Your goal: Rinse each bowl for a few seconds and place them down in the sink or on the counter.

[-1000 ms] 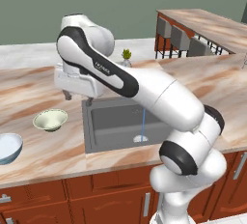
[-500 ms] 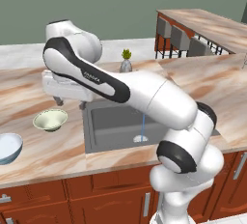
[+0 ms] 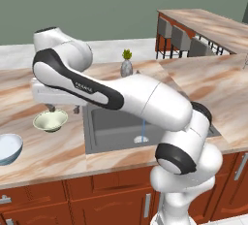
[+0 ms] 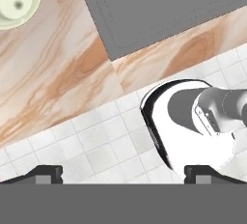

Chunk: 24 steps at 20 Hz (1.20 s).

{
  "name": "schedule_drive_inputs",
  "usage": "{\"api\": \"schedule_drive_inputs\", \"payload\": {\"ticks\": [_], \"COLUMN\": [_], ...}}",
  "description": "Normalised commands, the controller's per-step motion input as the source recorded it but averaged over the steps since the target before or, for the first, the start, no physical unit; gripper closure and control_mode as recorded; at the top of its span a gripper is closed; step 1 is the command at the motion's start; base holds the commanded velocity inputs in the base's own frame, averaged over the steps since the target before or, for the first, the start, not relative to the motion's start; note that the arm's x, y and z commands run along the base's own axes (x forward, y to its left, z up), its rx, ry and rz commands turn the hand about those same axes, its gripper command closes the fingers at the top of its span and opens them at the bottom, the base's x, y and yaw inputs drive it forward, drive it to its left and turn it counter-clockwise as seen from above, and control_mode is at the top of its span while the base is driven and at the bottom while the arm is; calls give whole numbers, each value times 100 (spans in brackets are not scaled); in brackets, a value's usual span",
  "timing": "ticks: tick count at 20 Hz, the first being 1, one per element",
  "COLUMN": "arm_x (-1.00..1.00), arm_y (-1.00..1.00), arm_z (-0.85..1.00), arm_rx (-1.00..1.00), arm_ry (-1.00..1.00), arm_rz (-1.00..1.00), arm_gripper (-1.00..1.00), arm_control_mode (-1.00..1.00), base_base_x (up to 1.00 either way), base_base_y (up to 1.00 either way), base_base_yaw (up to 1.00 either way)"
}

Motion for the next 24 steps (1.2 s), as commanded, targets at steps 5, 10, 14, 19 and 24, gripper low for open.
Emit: {"api": "schedule_drive_inputs", "payload": {"ticks": [5,10,14,19,24], "arm_x": [1,2,2,2,2], "arm_y": [17,11,13,12,10], "arm_z": [-15,-18,-18,-18,-17], "arm_rx": [0,2,1,2,4], "arm_ry": [0,0,1,1,2], "arm_rz": [13,10,8,8,7], "arm_gripper": [-100,-100,-100,-100,-100], "arm_control_mode": [-100,-100,-100,-100,-100], "base_base_x": [0,0,0,0,0], "base_base_y": [0,0,0,0,0], "base_base_yaw": [0,0,0,0,0]}}
